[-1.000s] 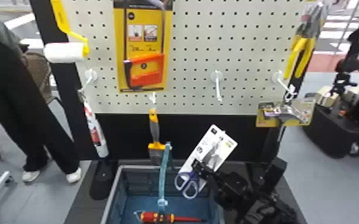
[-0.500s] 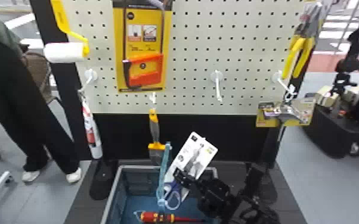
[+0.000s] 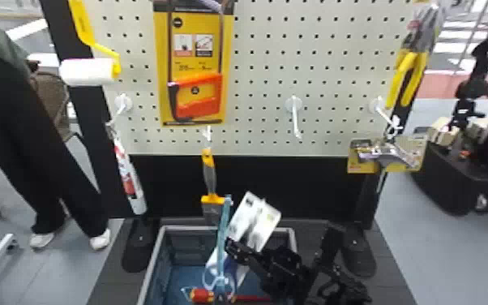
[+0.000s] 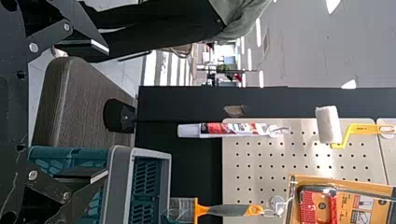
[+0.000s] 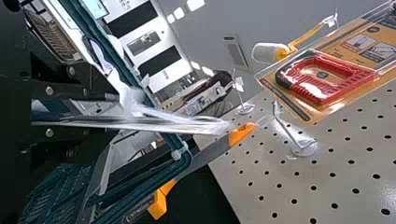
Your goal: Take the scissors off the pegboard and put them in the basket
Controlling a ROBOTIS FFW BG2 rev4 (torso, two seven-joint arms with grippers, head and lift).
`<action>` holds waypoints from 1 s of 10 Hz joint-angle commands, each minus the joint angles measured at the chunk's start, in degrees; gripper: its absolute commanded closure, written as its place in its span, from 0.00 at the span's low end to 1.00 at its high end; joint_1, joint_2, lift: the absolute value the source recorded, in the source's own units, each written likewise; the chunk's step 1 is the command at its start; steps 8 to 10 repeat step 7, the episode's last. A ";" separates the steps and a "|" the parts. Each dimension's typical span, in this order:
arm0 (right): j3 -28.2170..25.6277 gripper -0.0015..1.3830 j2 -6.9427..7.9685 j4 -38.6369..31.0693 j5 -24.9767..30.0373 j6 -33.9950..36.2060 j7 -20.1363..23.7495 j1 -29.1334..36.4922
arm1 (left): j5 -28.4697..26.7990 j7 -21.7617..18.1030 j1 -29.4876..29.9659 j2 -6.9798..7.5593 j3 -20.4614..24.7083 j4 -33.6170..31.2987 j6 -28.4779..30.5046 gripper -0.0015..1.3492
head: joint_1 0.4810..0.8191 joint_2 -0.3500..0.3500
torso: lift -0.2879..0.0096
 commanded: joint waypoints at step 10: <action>-0.70 0.12 -0.21 0.92 -0.46 -2.41 0.19 -1.59 | 0.00 0.00 0.02 0.00 0.08 0.14 -0.40 0.27 | 0.20 0.50 | 0.63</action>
